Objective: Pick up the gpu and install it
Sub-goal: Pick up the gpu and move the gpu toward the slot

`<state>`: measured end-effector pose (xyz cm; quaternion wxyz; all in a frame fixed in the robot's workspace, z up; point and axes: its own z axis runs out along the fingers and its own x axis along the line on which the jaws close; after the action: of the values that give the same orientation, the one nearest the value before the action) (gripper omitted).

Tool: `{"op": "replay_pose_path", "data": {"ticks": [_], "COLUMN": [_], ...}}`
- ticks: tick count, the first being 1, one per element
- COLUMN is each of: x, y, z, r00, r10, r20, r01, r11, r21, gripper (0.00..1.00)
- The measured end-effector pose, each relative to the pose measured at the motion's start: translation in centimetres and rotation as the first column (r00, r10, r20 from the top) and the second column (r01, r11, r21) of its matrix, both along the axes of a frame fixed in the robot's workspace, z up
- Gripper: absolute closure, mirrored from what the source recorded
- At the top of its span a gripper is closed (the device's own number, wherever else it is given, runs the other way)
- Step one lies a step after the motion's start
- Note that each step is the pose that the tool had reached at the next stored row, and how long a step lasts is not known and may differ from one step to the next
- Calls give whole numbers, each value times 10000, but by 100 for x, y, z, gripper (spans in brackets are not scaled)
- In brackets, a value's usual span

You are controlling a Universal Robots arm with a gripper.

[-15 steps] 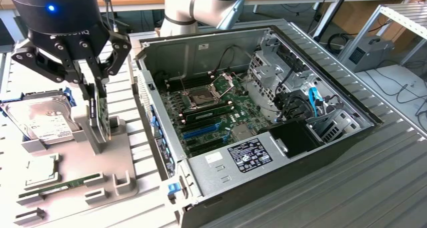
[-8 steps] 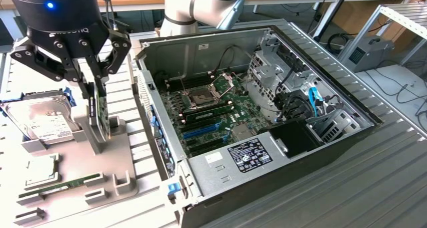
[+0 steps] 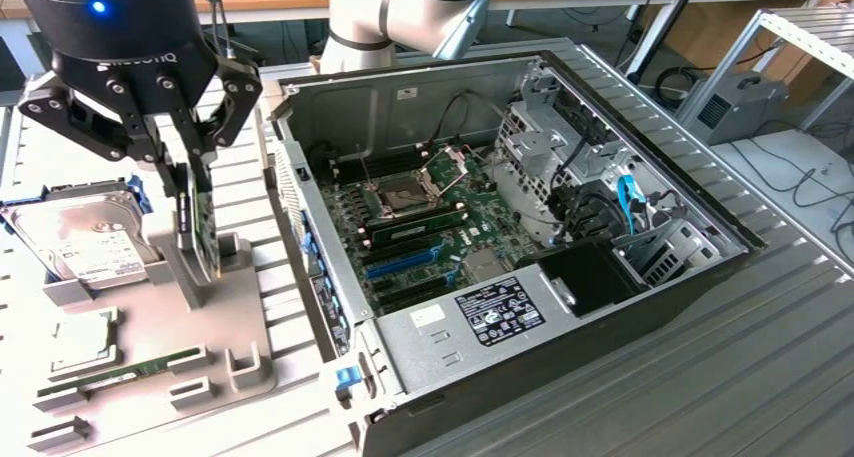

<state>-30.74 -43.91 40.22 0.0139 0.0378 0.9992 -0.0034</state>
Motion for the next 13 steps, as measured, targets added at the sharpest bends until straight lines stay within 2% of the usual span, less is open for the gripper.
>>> {"op": "replay_pose_path", "data": {"ticks": [13], "x": [0], "y": [0], "z": [30], "r00": [10000], "r10": [0], "r20": [0], "r01": [0], "r11": [10000], "r21": [0], "gripper": [74]}}
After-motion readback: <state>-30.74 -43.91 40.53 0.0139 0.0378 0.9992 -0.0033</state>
